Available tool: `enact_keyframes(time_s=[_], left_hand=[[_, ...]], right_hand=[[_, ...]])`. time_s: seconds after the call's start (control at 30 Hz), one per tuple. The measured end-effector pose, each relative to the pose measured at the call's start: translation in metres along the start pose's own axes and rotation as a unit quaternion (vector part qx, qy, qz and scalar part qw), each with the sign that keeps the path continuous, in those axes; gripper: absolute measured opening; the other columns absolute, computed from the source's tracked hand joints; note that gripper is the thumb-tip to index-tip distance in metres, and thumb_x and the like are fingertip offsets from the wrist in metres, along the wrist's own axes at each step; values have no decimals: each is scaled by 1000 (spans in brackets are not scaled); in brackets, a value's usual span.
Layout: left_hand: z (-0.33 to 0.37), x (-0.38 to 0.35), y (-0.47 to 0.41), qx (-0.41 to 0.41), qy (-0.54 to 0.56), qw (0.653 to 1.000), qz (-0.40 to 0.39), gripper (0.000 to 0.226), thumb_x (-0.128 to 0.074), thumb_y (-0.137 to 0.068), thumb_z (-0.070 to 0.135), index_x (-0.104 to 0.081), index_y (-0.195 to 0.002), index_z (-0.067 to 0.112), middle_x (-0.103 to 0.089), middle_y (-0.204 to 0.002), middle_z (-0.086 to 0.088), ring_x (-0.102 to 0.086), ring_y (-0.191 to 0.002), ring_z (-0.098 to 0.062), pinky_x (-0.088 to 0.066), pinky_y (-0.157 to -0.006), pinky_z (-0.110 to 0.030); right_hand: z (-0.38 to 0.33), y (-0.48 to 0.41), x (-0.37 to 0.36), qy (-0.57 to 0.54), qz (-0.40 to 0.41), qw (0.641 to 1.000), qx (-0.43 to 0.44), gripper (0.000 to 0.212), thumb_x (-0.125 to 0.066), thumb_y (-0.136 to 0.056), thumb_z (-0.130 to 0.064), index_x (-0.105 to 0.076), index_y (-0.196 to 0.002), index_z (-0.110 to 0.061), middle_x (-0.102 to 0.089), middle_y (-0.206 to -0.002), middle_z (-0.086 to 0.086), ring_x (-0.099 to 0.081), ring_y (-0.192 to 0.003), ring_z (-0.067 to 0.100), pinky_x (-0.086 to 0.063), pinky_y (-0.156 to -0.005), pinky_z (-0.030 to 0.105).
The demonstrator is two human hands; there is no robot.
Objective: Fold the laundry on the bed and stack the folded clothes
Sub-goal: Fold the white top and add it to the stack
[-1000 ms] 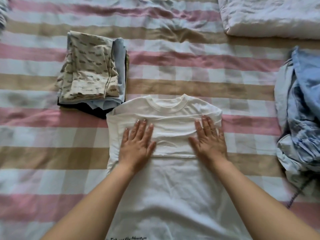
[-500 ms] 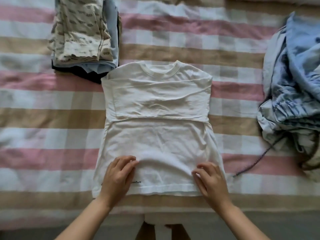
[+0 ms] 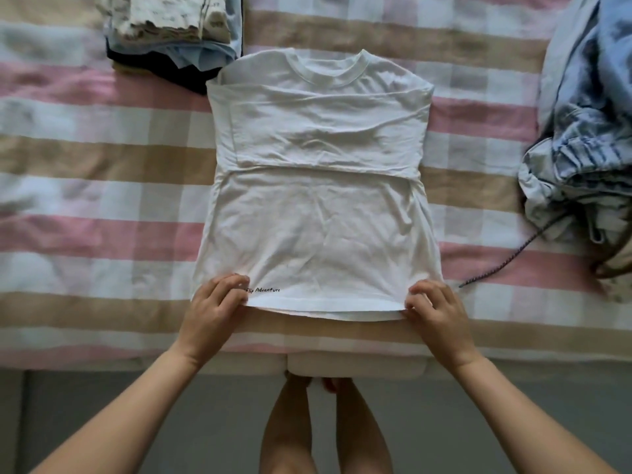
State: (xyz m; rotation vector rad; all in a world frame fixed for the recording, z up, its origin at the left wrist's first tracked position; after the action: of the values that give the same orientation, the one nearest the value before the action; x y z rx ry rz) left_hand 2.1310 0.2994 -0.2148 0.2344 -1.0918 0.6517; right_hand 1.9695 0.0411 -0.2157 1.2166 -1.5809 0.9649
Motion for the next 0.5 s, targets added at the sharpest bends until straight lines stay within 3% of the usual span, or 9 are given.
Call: enact_keyframes(time_s=[0.13,0.23,0.3,0.4,0.5], left_hand=[[-4,-2,8,-5,-20,1000,-21,7,-50,-85,12,-47,-90,15,-68,-99,-14,-54,-97,-26,-42,-80,-35],[-8,-4,12,0,-24,999,-39,12,-45,-92,25,-49,-97,15,-67,-104,-13,-53,-101,-26,-41,-84,-36],[-21,1,16,34,-24,998,-39,15,-48,-86,24,-50,-99,17,-66,-105,-14,-51,-104,-26,-40,-85,-38],[-48,14,24,112,-18,993,-22,26,-45,-74,14,-59,-95,11,-64,-104,-17,-49,-100,-30,-40,-85,-40],[-61,25,19,151,22,988,3,30,-44,-68,9,-68,-83,-1,-65,-96,-17,-50,-94,-25,-39,-85,-32]], right_hand=[[-3,5,0,20,-2,1000,18,23,-53,-81,-23,-65,-67,-9,-67,-84,11,-48,-92,23,-42,-70,37],[1,8,-3,8,-18,999,27,22,-57,-77,-34,-61,-86,-14,-67,-91,12,-53,-97,25,-43,-75,37],[9,10,-3,7,-29,999,28,29,-57,-77,-39,-52,-97,-19,-67,-98,14,-56,-101,29,-42,-81,37],[16,12,4,2,-4,999,42,20,-45,-92,-37,-51,-98,-19,-68,-100,15,-51,-105,27,-41,-81,37],[15,10,4,6,2,998,56,20,-34,-98,-28,-51,-96,-18,-68,-97,14,-50,-103,26,-41,-79,36]])
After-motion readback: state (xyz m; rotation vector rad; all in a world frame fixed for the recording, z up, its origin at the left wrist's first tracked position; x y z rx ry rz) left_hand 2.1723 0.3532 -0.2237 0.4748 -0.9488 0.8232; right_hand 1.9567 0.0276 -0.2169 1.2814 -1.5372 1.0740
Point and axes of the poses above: each hand's wrist, its own y-axis away from the middle knuckle, its own x-axis out of the back of the hand, z = x × y, the point moved 10 cm from there along -y, towards the middle knuckle
